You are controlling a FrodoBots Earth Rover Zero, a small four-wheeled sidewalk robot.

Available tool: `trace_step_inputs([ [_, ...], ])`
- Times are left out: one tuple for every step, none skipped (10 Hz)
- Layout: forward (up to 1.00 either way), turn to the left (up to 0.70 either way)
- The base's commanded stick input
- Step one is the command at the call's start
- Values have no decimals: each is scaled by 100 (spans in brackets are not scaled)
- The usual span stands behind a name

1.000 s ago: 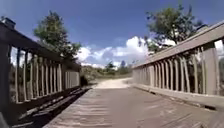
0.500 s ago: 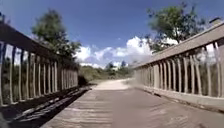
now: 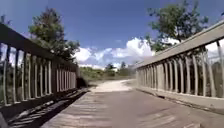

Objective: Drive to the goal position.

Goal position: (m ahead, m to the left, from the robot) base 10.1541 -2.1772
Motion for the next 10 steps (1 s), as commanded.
trace_step_inputs([
  [45, 2],
  [45, 2],
  [45, 2],
  [45, 2],
  [45, 2],
  [45, 2],
  [45, 2],
  [45, 2],
  [45, 2],
  [45, 2],
])
